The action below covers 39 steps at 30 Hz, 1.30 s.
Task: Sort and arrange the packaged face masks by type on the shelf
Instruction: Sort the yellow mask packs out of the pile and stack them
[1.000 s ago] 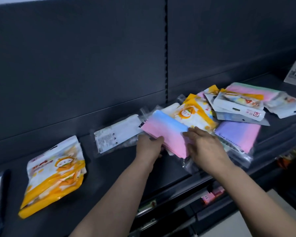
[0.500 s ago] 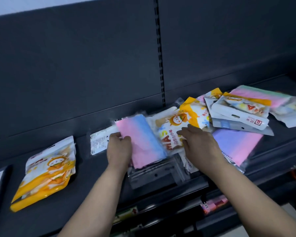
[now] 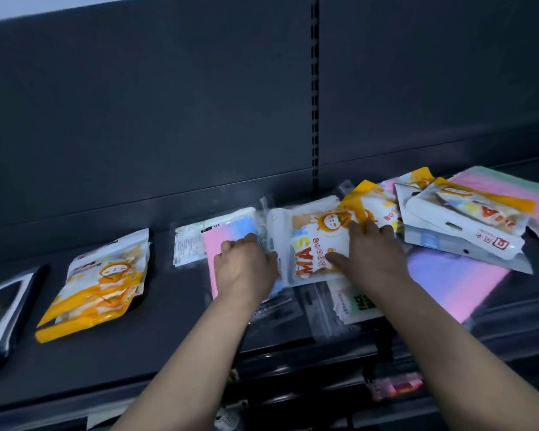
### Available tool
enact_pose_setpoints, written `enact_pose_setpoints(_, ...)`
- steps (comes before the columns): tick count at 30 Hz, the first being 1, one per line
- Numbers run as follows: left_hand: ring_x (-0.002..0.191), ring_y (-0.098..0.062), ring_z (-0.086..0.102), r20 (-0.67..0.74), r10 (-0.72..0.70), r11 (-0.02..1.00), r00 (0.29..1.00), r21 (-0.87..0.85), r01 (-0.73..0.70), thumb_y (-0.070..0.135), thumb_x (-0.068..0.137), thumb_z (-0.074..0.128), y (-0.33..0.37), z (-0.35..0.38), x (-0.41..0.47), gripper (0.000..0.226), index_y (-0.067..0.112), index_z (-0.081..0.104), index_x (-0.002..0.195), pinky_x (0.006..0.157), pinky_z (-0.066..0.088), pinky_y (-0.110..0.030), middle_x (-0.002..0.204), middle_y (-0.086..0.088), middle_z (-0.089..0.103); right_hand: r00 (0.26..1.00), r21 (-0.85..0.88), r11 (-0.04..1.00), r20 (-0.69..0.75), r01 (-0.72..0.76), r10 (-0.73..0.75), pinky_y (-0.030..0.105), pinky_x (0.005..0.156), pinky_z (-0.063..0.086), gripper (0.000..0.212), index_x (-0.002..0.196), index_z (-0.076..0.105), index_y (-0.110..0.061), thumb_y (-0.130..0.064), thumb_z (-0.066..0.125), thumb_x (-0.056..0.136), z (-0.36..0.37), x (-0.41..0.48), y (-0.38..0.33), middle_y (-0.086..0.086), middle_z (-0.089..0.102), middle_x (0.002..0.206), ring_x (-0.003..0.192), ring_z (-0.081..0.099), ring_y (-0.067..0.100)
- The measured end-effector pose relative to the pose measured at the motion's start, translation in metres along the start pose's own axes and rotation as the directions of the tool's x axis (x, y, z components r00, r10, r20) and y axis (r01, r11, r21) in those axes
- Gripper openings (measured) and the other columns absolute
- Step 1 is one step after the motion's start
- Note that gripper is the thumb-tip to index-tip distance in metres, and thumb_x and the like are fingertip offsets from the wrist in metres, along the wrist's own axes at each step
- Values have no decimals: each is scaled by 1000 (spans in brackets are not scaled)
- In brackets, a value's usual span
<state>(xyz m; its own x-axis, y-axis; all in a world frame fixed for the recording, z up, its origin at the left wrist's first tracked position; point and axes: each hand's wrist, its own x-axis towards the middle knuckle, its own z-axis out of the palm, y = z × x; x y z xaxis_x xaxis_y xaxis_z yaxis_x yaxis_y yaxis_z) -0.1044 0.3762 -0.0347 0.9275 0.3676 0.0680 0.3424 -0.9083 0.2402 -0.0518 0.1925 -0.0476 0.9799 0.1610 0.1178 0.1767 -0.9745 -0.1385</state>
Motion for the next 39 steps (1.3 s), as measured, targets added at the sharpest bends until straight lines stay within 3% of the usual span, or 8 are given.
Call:
enact_pose_setpoints(7,120,-28,41,40,-46,993,998,114,41,49,89,53,35,14,19,51,11,45,122,92,34,-44,122,-7,56,997,1,998,-39,59,-59,37,84,42,57,122,50,-10,-56,44,89,1,-5,10,12,52,122,110,47,31)
enact_pose_setpoints(11,112,-32,52,36,-137,986,990,-92,139,22,82,62,40,12,32,39,9,44,115,90,39,-40,114,-11,63,994,53,993,-40,102,-100,39,87,42,59,131,43,-12,-53,47,89,3,-5,16,11,47,130,116,43,33)
enact_pose_setpoints(18,120,-35,41,38,-69,996,997,-58,72,38,89,58,46,17,23,54,5,42,129,94,40,-40,128,-14,52,999,218,975,33,-30,23,38,83,44,78,144,17,-11,-35,63,85,0,-3,24,19,43,127,111,49,36)
enact_pose_setpoints(21,123,-33,39,-59,23,991,998,-133,-30,29,89,59,39,19,17,51,7,45,133,100,38,-38,131,-12,52,993,373,923,94,-97,66,35,79,43,89,149,1,-14,-27,63,86,-1,3,33,21,49,129,112,52,37)
enact_pose_setpoints(26,128,-26,41,-270,39,908,962,-393,-147,21,91,61,35,16,14,46,9,48,133,100,34,-28,135,-7,51,980,742,668,-89,-55,179,36,82,42,61,141,25,-21,-17,57,90,-5,4,39,15,54,129,111,53,36)
enact_pose_setpoints(31,116,-28,57,71,-264,428,962,-885,183,35,88,67,52,6,5,60,10,40,135,101,48,-44,128,-7,52,929,963,270,-99,-1,357,31,81,46,40,129,40,-25,-17,53,91,-18,7,24,-1,53,120,100,55,19)
enact_pose_setpoints(34,101,-32,66,415,-43,-60,909,-909,412,43,86,66,61,-9,-3,48,8,57,118,86,57,-45,114,-12,65,945,973,213,-154,94,288,23,80,49,36,120,45,-32,-17,56,89,-23,-2,9,-16,54,108,90,57,-2)
enact_pose_setpoints(39,82,-29,73,273,-203,-159,940,-957,243,5,89,63,53,-15,-6,27,-1,62,116,67,61,-38,102,-16,73,998,965,259,-14,30,-62,33,84,53,41,129,36,-33,-33,54,92,-10,-18,-1,-5,60,113,99,62,11)
